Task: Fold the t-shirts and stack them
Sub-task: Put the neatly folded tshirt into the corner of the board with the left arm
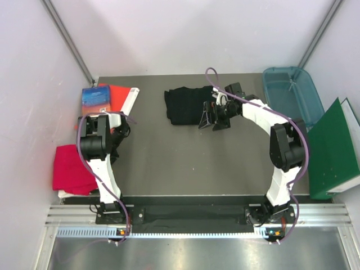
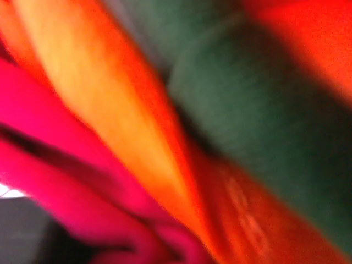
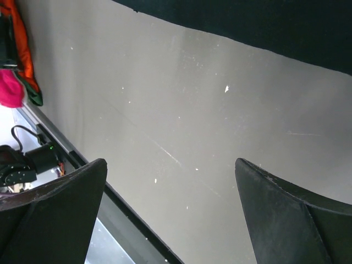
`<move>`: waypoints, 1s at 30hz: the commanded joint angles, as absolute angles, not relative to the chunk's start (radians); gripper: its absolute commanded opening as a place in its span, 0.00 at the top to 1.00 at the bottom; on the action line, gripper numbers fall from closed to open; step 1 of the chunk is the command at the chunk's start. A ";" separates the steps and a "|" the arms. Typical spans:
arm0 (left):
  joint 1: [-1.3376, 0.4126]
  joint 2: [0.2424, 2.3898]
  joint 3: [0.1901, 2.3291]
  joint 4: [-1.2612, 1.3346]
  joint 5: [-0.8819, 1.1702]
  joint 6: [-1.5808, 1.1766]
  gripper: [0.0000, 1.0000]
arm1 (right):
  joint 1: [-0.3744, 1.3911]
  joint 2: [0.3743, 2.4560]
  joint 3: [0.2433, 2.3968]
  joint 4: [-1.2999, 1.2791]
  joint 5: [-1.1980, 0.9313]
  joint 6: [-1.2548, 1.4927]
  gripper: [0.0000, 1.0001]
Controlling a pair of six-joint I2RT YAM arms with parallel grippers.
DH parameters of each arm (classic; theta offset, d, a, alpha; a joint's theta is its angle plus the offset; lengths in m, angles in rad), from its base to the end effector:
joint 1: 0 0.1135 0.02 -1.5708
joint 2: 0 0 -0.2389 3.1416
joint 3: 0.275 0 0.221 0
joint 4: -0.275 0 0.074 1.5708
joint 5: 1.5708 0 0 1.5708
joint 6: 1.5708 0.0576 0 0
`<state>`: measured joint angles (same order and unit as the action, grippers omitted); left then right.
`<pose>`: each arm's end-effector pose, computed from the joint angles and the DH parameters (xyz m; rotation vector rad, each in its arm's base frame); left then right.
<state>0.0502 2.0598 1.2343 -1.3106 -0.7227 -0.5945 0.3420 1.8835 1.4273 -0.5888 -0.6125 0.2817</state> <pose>0.2556 0.0510 0.1098 0.5458 -2.5235 -1.1346 0.3390 0.1558 0.1962 -0.3053 2.6423 1.0164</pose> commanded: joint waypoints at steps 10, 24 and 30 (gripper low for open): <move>0.006 2.051 1.250 -1.186 -0.530 -0.528 1.00 | 0.322 1.815 1.419 -0.545 -0.632 0.282 0.00; -0.362 2.206 1.659 -1.242 -0.098 -0.623 1.00 | 0.319 1.801 1.420 -0.557 -0.600 0.265 0.00; -0.394 2.293 1.799 -1.261 -0.041 -0.646 1.00 | 0.316 1.784 1.404 -0.561 -0.566 0.256 0.00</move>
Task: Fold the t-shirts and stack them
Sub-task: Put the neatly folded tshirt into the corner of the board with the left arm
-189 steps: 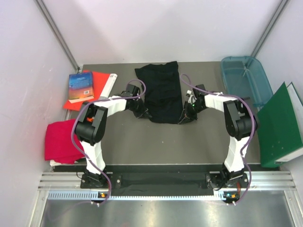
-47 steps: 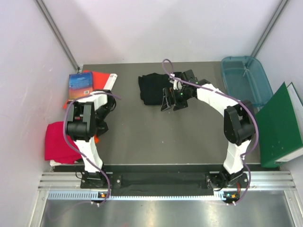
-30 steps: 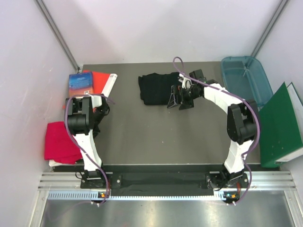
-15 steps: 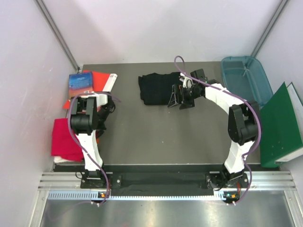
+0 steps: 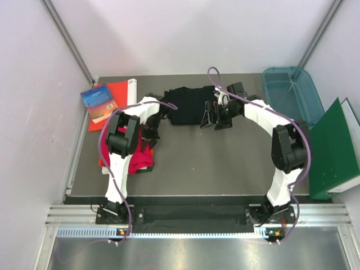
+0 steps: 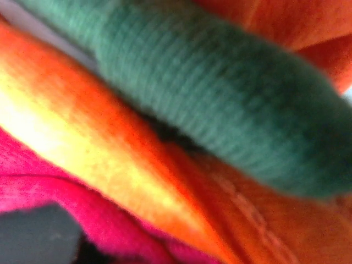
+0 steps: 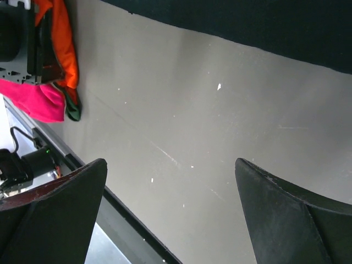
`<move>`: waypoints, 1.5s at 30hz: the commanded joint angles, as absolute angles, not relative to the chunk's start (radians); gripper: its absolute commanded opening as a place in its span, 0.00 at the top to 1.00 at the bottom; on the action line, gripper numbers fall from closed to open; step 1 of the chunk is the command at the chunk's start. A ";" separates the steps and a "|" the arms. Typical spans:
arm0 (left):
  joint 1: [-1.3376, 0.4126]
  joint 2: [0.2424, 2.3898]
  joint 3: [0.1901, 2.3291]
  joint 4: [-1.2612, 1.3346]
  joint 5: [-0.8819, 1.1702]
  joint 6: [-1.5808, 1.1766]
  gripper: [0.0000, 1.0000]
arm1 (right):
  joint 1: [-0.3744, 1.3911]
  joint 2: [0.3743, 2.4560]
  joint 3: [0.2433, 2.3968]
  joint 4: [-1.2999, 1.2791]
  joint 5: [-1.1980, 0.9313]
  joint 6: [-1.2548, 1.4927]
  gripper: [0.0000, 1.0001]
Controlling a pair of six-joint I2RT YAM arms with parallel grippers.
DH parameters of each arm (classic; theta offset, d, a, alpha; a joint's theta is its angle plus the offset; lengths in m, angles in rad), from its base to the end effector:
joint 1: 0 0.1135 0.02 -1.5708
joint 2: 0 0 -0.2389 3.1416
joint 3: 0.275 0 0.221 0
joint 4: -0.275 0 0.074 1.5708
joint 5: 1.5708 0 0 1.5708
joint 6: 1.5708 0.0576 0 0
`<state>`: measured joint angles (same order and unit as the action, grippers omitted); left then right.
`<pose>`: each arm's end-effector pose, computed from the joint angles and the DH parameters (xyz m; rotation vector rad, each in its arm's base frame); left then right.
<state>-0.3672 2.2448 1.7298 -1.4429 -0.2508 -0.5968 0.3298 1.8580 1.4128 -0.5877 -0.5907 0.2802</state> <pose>0.3176 -0.1068 0.1274 0.2572 -2.8471 -0.5789 0.3377 0.1495 0.2005 -0.2865 2.6314 0.9838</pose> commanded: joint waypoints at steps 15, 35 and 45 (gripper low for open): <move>-0.456 2.309 1.887 -1.203 0.130 -0.669 1.00 | 0.212 1.786 1.328 -0.431 -0.351 0.367 0.00; -0.469 2.031 1.800 -1.094 0.152 -0.623 0.01 | 0.239 2.138 1.554 -0.209 -0.459 0.459 0.00; -0.468 1.849 1.764 -0.966 0.195 -0.609 0.01 | 0.270 2.181 1.605 -0.268 -0.508 0.489 0.94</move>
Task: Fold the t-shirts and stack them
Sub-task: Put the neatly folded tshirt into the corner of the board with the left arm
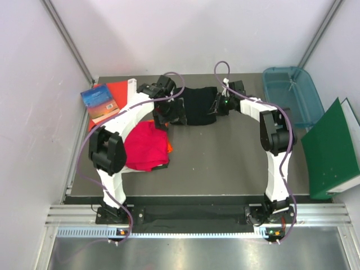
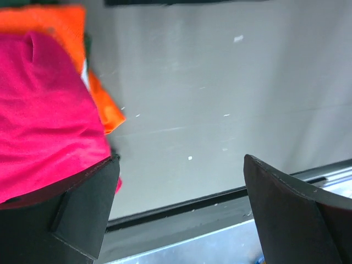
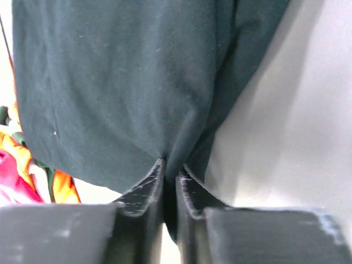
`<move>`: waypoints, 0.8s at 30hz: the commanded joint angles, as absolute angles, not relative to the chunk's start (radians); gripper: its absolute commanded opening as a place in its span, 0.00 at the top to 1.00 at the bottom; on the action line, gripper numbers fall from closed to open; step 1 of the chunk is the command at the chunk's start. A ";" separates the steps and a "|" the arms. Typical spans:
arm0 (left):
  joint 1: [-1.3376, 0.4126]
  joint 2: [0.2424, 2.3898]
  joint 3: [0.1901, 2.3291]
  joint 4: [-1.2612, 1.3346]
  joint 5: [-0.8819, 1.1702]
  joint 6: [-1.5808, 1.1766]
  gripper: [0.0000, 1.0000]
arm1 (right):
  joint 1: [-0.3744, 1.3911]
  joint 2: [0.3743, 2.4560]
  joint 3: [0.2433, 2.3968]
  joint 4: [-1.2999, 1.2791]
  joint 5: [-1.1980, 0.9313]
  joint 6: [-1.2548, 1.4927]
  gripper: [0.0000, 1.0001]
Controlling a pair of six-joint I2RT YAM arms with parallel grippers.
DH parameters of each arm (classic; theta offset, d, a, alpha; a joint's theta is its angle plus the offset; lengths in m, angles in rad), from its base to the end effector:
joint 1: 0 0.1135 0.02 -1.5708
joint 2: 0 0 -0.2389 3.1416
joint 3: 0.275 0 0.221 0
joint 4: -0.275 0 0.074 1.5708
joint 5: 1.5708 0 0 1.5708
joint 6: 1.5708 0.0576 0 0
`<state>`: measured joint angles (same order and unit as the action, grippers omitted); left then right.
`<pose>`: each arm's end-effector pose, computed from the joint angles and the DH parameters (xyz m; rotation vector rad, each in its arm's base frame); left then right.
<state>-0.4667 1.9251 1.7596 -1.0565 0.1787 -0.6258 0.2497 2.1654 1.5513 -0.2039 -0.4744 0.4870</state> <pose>0.3233 -0.1744 0.2389 -0.1846 2.8907 -0.4868 0.4275 0.1362 0.1465 0.0577 2.4658 0.9032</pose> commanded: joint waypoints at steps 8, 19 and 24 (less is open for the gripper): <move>-0.466 1.913 1.809 -0.917 0.218 -0.595 0.01 | 0.233 1.937 1.393 -0.485 -0.356 0.292 1.00; -0.468 2.132 1.864 -0.729 0.321 -0.673 0.01 | 0.100 1.752 1.164 -0.503 -0.322 0.265 0.99; -0.468 2.262 1.928 -0.681 0.353 -0.724 0.01 | 0.095 1.781 1.201 -0.520 -0.348 0.265 0.99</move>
<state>-0.4664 2.2066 1.8572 -0.7662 0.3031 -0.6685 0.0998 1.7908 1.1660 -0.5022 -0.3347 0.2890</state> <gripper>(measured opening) 0.987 0.017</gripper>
